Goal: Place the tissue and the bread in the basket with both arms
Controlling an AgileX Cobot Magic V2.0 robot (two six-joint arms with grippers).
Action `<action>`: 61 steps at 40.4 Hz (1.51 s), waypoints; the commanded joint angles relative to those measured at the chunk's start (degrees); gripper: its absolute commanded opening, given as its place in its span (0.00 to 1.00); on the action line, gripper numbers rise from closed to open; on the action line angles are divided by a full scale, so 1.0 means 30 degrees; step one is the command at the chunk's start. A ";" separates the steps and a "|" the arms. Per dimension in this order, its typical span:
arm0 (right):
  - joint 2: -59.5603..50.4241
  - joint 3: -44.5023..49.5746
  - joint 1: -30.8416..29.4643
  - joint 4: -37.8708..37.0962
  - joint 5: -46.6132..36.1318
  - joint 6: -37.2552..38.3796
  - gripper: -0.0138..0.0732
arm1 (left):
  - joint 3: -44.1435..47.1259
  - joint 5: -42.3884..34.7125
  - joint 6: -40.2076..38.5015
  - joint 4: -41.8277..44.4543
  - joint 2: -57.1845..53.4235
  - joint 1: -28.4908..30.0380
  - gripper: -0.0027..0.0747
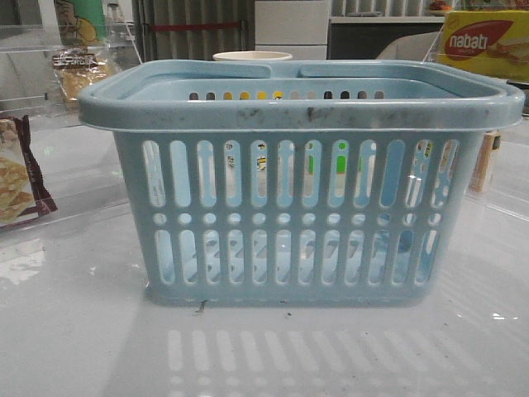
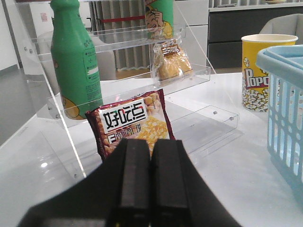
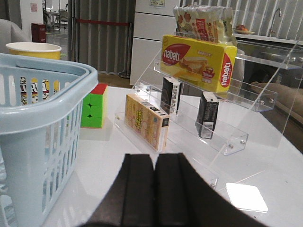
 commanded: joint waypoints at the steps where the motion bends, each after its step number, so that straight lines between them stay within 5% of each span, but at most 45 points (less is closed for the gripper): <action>1: -0.0364 0.0024 -0.0008 -0.0123 -0.1832 -0.0044 0.22 | 0.0024 -0.1627 -0.0208 -0.0157 -0.0316 0.0048 0.15; 22: -0.0364 -0.0263 -0.0008 -0.0123 -0.2273 -0.0044 0.22 | -0.0140 -0.3304 -0.0208 -0.0157 -0.0316 0.0048 0.15; 30: -0.0364 -0.3465 -0.0008 -0.0123 0.0525 -0.0044 0.22 | -0.2415 -0.3165 -0.0208 -0.0157 -0.0278 0.0048 0.15; 50: 0.4901 -1.3830 -0.0008 -0.0186 0.6855 -0.0044 0.22 | -1.2280 0.4120 -0.0208 -0.0157 0.5346 0.0048 0.15; 61: 0.9012 -1.5138 -0.0008 -0.0186 1.1114 -0.0044 0.22 | -1.3303 0.7485 -0.0208 -0.0157 0.8288 0.0048 0.15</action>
